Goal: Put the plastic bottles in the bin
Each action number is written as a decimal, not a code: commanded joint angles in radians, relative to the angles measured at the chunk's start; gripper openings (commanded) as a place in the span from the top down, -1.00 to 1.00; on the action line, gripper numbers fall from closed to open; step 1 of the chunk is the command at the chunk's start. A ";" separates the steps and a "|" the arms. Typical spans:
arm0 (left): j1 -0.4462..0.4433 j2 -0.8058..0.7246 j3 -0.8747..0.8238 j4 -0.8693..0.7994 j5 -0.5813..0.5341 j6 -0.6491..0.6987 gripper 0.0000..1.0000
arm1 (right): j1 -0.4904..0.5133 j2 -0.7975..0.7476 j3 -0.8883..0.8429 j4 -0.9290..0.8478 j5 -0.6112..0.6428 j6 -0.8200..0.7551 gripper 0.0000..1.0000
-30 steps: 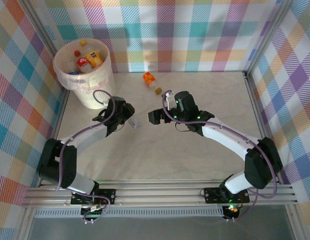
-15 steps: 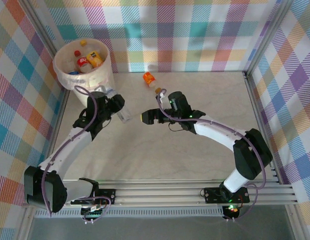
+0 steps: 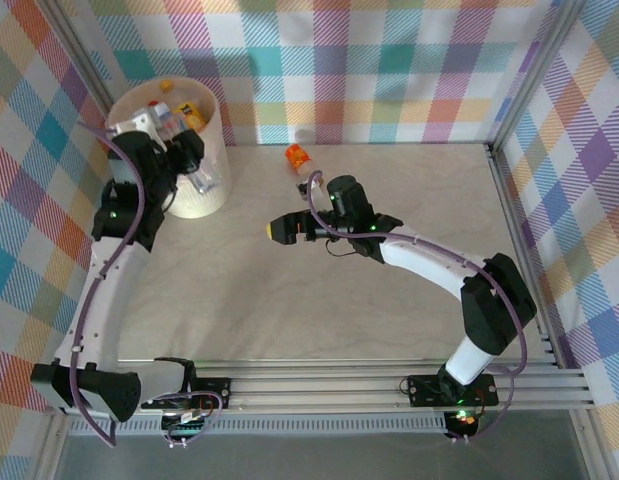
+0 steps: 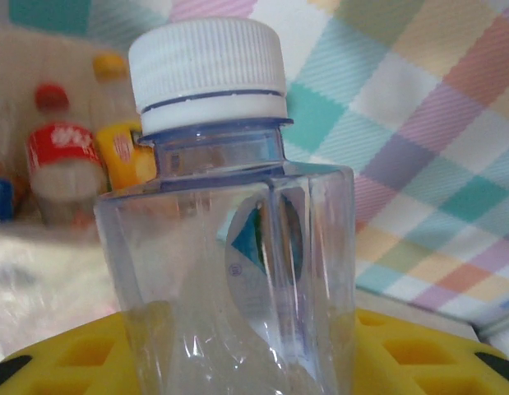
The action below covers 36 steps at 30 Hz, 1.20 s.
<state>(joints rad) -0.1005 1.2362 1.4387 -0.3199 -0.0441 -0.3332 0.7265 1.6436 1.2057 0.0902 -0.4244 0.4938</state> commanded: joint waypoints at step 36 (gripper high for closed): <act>0.288 0.716 0.770 -0.219 -0.163 0.465 -0.02 | 0.005 -0.082 -0.024 -0.093 0.106 -0.120 -0.99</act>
<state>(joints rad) 0.1646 1.9305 2.1658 -0.4957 -0.2176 0.0647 0.7265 1.5658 1.1835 0.0055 -0.3218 0.4015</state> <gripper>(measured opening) 0.508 0.996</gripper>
